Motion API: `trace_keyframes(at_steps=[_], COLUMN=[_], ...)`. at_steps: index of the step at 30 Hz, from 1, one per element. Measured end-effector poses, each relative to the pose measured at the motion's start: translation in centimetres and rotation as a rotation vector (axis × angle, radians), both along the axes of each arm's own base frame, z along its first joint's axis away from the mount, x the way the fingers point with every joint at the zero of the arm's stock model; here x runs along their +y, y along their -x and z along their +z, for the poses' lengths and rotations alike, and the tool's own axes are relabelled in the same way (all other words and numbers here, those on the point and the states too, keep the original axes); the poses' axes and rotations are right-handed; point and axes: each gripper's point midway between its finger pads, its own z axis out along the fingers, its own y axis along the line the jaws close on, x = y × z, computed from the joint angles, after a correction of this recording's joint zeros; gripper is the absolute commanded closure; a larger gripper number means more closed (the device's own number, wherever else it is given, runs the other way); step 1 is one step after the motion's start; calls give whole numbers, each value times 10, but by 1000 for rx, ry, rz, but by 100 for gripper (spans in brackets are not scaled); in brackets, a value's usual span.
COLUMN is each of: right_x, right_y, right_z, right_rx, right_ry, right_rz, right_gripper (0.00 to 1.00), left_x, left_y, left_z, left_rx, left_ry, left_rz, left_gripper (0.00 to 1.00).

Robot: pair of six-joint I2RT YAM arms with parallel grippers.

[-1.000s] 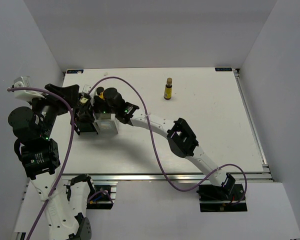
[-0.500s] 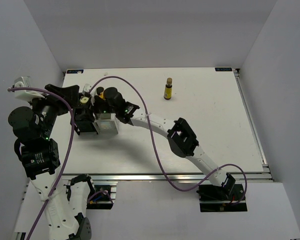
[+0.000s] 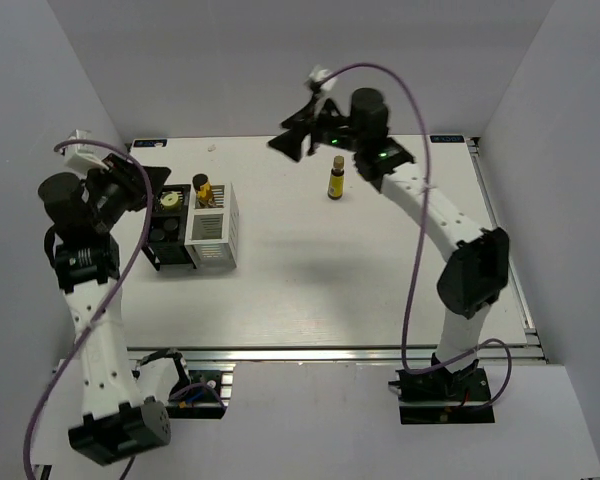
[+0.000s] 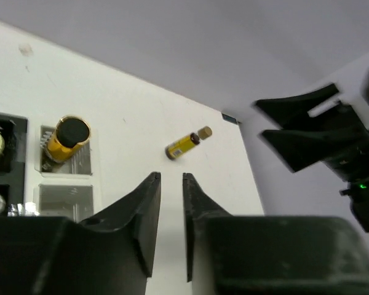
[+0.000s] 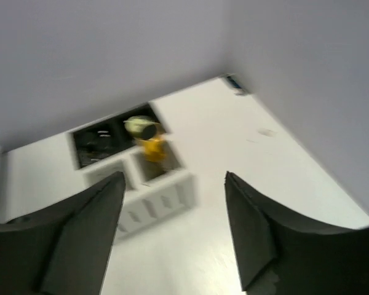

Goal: Organize the condiment bottles

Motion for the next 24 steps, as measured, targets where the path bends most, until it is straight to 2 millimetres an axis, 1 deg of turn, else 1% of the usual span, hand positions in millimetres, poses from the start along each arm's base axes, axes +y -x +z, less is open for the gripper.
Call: trace_keyframes(at_steps=[1,2,3,4,5,6,8,10,12,13,15,19,24], right_x=[-25,-48,-70,-92,-109,-124,-148,-168,-183,-189,-197,-206,-206], right_y=[-12,-25,-35,-45,-52,-59,-69,-77,-79,-80,-80,-90,-107], right_z=[8,15,17,15,11,4,-17,-47,-83,-98,-124,-166,-211], right_rx=[-13,-30,-34,-33,-29,-18,17,70,142,172,225,296,350], right_ry=[4,8,18,39,60,83,140,203,276,310,370,462,540], right_rz=[-58,-124,-185,-257,-315,-365,-443,-505,-551,-570,-603,-651,-658], right_gripper=[24,22,20,16,15,15,13,13,13,14,14,14,14], left_x=[-1,-3,-6,-12,-21,-35,-67,-97,-121,-128,-136,-135,-129], left_y=[-8,-18,-28,-37,-44,-49,-55,-55,-52,-50,-48,-51,-50], left_z=[-7,-18,-29,-42,-53,-63,-77,-84,-89,-90,-91,-90,-85], left_rx=[26,65,105,146,181,215,261,281,291,291,286,273,259], left_ry=[8,25,36,42,39,32,9,-17,-46,-58,-79,-106,-116], left_rz=[-21,-42,-59,-84,-112,-143,-220,-289,-338,-349,-352,-321,-276], left_gripper=[57,50,43,33,30,29,27,26,25,25,25,25,25])
